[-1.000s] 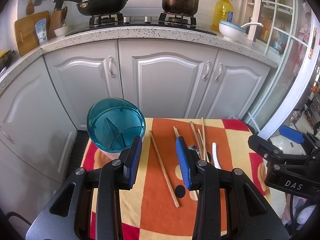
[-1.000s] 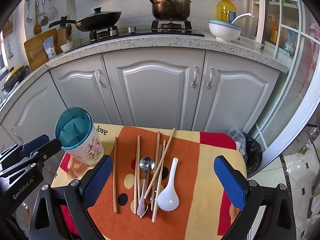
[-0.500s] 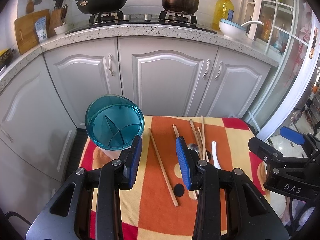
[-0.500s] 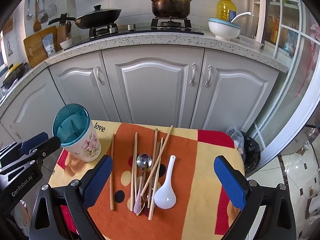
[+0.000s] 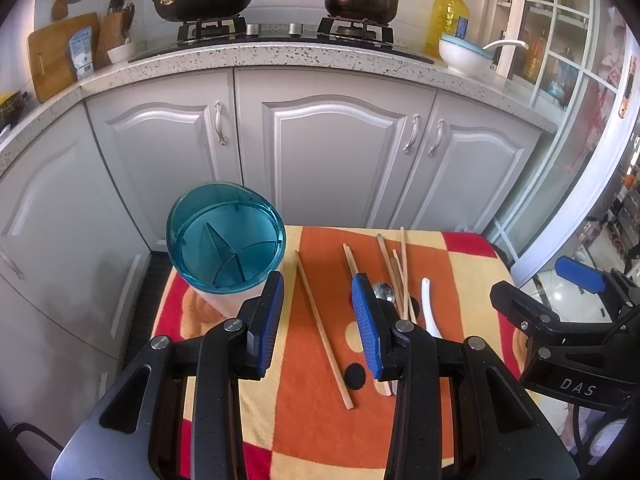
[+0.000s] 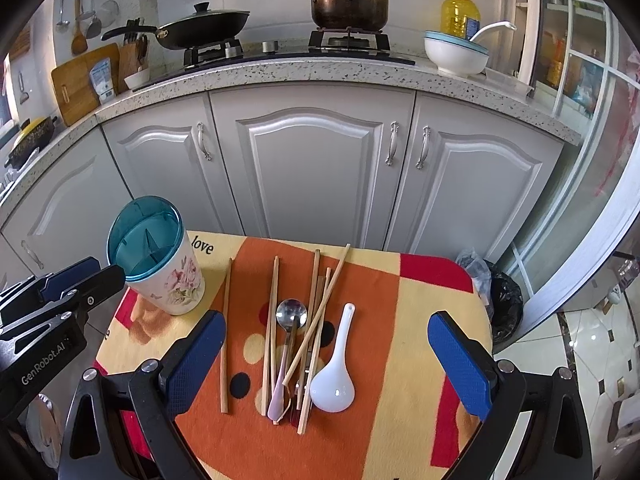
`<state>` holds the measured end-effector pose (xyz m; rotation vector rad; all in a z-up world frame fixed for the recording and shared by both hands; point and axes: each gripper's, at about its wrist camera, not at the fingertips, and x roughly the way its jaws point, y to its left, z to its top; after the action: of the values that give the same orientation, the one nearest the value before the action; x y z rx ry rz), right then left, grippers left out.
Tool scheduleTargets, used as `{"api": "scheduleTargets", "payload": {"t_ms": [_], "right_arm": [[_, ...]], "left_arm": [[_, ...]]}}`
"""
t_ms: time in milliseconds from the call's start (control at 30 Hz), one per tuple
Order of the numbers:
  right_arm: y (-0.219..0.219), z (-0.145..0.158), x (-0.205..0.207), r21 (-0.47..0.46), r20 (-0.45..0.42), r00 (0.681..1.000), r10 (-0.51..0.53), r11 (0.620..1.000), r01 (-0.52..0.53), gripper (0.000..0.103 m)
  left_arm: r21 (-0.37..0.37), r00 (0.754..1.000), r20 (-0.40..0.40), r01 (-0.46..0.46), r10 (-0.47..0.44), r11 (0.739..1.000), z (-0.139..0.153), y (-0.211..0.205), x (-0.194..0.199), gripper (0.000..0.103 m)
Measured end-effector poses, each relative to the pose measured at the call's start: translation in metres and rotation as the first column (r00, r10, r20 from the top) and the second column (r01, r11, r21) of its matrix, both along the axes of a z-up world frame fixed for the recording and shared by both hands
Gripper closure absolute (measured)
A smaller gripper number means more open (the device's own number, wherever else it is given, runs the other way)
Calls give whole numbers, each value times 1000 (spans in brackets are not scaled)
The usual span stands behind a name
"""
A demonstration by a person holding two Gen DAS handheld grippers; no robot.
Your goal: Organize utensils
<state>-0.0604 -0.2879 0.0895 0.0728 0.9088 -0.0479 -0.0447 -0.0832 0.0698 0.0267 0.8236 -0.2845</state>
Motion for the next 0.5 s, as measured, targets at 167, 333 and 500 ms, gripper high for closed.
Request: {"api": "scheduleTargets", "payload": {"t_ms": [167,333,500], "right_arm": [[0,-2,1,-9,-3,1000,-2,1000,2,2],[-1,-3,1,9,-5,1000,4,1000,-4,2],[-1,-4,0,19,-2,1000,5,1000,-5,2]], "left_arm": [[0,1000,0,0,0,1000,0,0,0,69],[1,1000,-1,1,-1,1000,0,0,0,69],[-1,1000,-4,1,-1,1000,0,0,0,69]]}}
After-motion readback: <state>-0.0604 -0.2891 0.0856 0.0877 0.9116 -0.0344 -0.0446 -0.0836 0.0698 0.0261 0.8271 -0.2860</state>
